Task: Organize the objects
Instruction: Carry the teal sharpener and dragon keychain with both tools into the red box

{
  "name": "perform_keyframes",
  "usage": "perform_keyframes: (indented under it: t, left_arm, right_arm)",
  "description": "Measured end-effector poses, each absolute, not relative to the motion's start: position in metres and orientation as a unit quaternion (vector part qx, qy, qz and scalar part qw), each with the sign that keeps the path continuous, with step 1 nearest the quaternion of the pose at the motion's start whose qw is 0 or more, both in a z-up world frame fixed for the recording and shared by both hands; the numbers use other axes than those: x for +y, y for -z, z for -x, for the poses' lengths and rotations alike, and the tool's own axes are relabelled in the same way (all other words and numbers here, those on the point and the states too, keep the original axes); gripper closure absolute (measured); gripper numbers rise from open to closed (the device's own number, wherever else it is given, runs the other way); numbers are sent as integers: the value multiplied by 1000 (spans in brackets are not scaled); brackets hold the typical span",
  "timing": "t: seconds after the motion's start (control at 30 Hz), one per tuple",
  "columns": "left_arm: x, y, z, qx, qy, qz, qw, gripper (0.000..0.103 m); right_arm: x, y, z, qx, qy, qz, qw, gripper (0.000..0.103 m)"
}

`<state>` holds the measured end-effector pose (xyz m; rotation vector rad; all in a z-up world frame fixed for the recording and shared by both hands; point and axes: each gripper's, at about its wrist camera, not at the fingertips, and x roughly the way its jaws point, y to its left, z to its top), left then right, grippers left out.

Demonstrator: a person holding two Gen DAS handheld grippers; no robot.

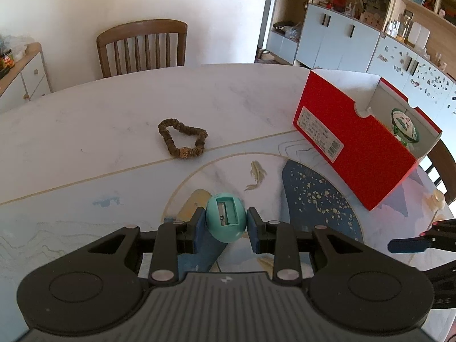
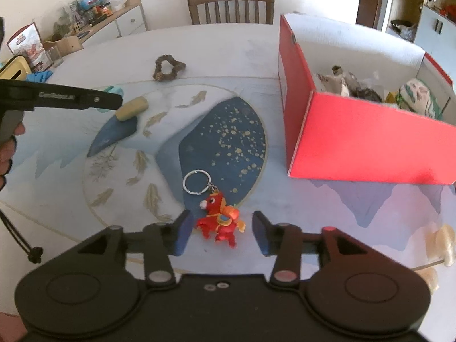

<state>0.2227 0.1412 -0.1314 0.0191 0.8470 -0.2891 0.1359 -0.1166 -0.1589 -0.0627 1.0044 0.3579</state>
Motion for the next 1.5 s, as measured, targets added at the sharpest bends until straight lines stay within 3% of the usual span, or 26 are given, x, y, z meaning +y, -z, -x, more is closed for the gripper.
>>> perform_keyframes:
  t: [0.43, 0.77, 1.5]
  left_arm:
    - [140, 133, -221, 414, 137, -13, 900, 73]
    - [127, 128, -215, 413, 150, -18, 898, 73]
    - [45, 70, -196, 373, 231, -41, 898, 72]
  right_arm:
    - [-100, 175, -132, 470, -175, 81, 861, 48]
    - [-107, 171, -131, 463, -179, 69, 865, 66]
    - [-186, 59, -138, 421, -186, -24, 888, 68]
